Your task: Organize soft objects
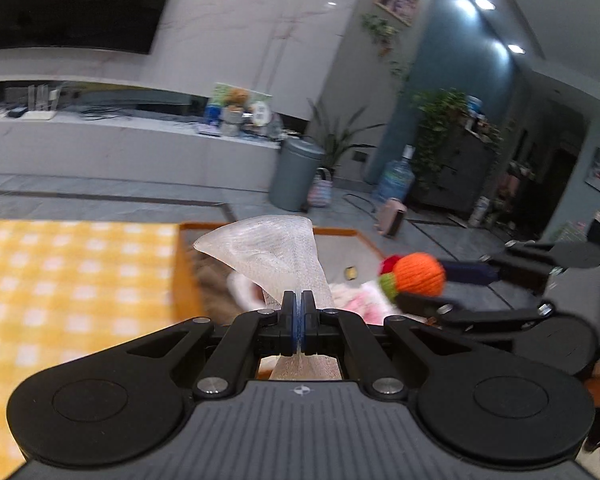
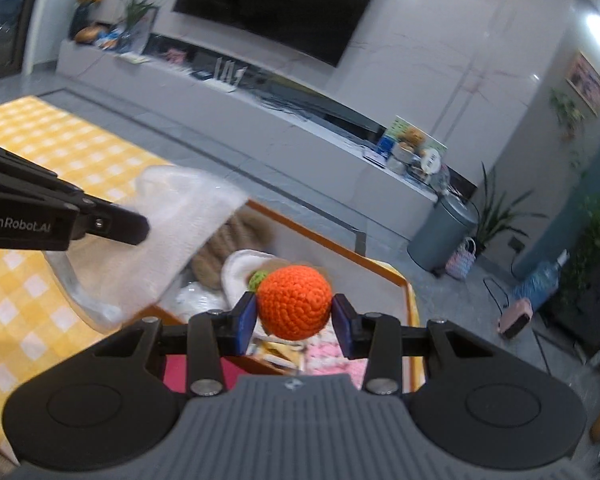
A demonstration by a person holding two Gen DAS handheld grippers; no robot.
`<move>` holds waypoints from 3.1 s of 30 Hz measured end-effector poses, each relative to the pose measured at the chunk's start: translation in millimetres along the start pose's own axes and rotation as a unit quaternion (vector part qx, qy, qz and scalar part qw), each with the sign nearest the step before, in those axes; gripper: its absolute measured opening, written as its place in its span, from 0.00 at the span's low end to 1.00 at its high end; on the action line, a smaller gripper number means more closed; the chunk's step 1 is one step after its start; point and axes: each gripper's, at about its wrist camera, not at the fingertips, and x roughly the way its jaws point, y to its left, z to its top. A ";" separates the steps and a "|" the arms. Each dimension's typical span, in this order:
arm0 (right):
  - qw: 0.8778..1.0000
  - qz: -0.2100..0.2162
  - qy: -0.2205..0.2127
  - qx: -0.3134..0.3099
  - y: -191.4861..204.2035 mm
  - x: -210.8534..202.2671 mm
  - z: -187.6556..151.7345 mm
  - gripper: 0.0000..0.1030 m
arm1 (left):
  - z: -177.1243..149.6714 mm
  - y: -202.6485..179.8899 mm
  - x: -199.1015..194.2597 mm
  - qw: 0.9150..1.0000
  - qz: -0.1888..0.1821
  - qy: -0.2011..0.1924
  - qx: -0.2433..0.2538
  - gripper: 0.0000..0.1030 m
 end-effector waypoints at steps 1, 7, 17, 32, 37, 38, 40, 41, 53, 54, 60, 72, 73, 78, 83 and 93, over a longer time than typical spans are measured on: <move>1.000 -0.001 0.001 0.007 -5.7 2.2 -2.3 0.39 | 4.3 -6.6 6.6 1.000 -0.004 0.000 0.007 0.01; 0.999 -0.007 0.015 0.048 -37.8 26.0 -13.4 0.39 | 23.7 -33.5 53.6 0.999 -0.025 0.013 0.030 0.01; 0.990 0.004 0.074 0.116 -76.4 85.4 -35.2 0.39 | 17.1 -35.6 132.2 0.996 -0.013 0.088 0.031 0.01; 0.988 0.020 0.117 0.100 -70.0 128.7 -48.2 0.40 | -7.7 -20.4 161.9 0.984 0.006 0.176 0.019 0.11; 0.990 0.008 0.109 0.092 -67.8 116.5 -44.7 0.60 | 5.3 -20.5 148.1 0.988 0.005 0.154 0.007 0.66; 0.991 0.002 0.105 0.087 -68.2 112.0 -43.1 0.62 | 8.6 -20.2 142.3 0.989 0.004 0.146 -0.001 0.76; 0.992 -0.011 0.096 0.075 -69.5 102.5 -39.5 0.70 | 15.1 -19.6 132.2 0.991 0.003 0.137 -0.013 0.80; 0.993 -0.018 0.092 0.070 -70.6 97.0 -37.7 0.72 | 18.8 -20.7 127.7 0.991 0.001 0.134 -0.016 0.81; 0.996 -0.067 0.010 0.056 -70.4 -5.0 -9.3 0.88 | 45.9 -66.9 25.7 0.997 -0.002 0.006 0.082 0.85; 0.996 -0.072 0.000 0.050 -66.6 -16.4 -9.0 0.88 | 44.1 -73.0 13.2 0.995 0.002 -0.011 0.101 0.85; 0.992 -0.076 -0.064 0.080 -50.2 -87.2 -15.2 0.97 | 25.3 -96.5 -60.6 0.984 0.013 -0.087 0.151 0.86; 0.976 -0.059 -0.130 0.166 22.1 -165.8 -50.9 0.97 | -29.6 -101.2 -139.5 0.975 0.042 -0.145 0.165 0.91; 0.973 -0.056 -0.131 0.184 27.1 -168.4 -54.8 0.97 | -33.8 -99.6 -142.3 0.974 0.052 -0.149 0.165 0.91; 0.963 -0.067 -0.136 0.224 57.5 -174.0 -73.6 0.97 | -61.2 -95.1 -153.9 0.967 0.099 -0.163 0.172 0.94; 0.956 -0.092 -0.145 0.237 79.3 -174.8 -91.2 0.97 | -86.9 -86.4 -151.7 0.970 0.120 -0.151 0.149 1.00; 0.973 -0.055 -0.099 0.199 105.4 -144.8 -117.5 0.97 | -119.5 -44.2 -114.8 0.985 0.142 -0.048 0.090 1.00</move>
